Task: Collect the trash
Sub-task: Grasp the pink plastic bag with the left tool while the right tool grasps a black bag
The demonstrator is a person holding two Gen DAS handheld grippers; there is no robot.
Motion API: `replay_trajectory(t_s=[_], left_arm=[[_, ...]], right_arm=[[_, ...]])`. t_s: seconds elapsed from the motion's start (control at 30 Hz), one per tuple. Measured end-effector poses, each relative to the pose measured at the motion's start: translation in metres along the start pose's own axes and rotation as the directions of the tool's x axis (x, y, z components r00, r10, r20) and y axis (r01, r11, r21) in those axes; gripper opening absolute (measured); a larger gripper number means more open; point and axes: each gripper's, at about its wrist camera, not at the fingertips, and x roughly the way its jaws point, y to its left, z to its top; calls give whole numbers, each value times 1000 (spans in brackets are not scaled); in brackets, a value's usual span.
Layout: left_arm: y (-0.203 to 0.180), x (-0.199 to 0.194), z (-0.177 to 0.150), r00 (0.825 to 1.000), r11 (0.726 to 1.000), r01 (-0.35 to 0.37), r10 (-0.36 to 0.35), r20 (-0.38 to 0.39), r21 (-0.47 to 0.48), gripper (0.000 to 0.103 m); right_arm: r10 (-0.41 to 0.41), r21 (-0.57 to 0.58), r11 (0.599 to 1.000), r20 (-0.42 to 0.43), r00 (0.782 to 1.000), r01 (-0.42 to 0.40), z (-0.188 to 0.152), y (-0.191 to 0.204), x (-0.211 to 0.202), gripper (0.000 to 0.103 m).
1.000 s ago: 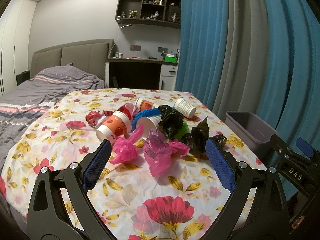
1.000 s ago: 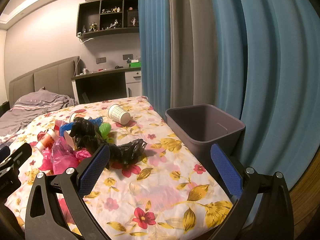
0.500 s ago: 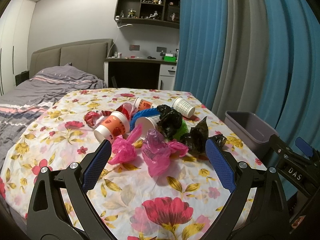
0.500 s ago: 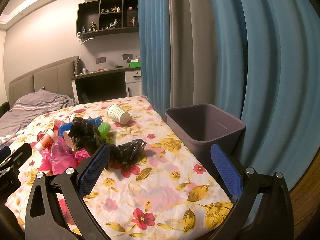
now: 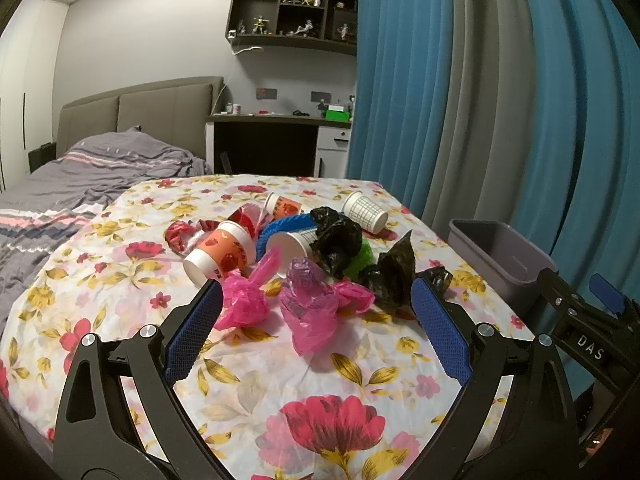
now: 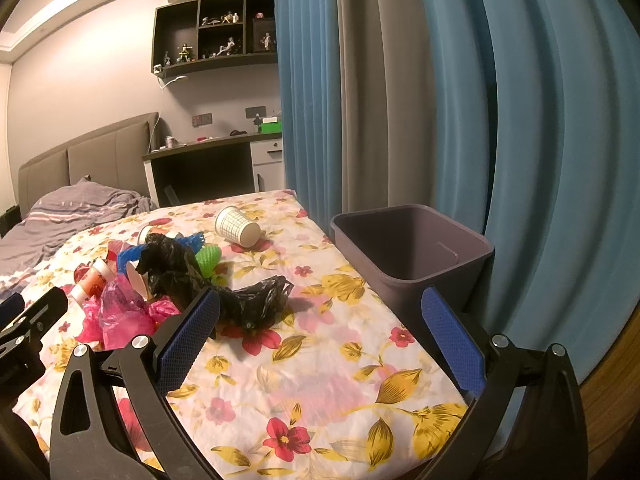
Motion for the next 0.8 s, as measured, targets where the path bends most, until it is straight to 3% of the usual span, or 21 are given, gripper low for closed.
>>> replay_trajectory(t_s=[0.23, 0.47, 0.67, 0.8], left_arm=[[-1, 2, -2, 1000, 1000, 0, 0, -9, 0, 94], [9, 10, -3, 1000, 1000, -23, 23, -4, -20, 94], [39, 15, -3, 997, 993, -78, 77, -11, -85, 94], [55, 17, 1, 992, 987, -123, 124, -6, -106, 94]], right_arm=[[0, 5, 1000, -5, 1000, 0, -1, -1, 3, 98], [50, 10, 999, -45, 998, -50, -10, 4, 19, 98], [164, -29, 985, -99, 981, -167, -18, 31, 42, 90], [222, -74, 969, -162, 962, -236, -19, 58, 66, 78]])
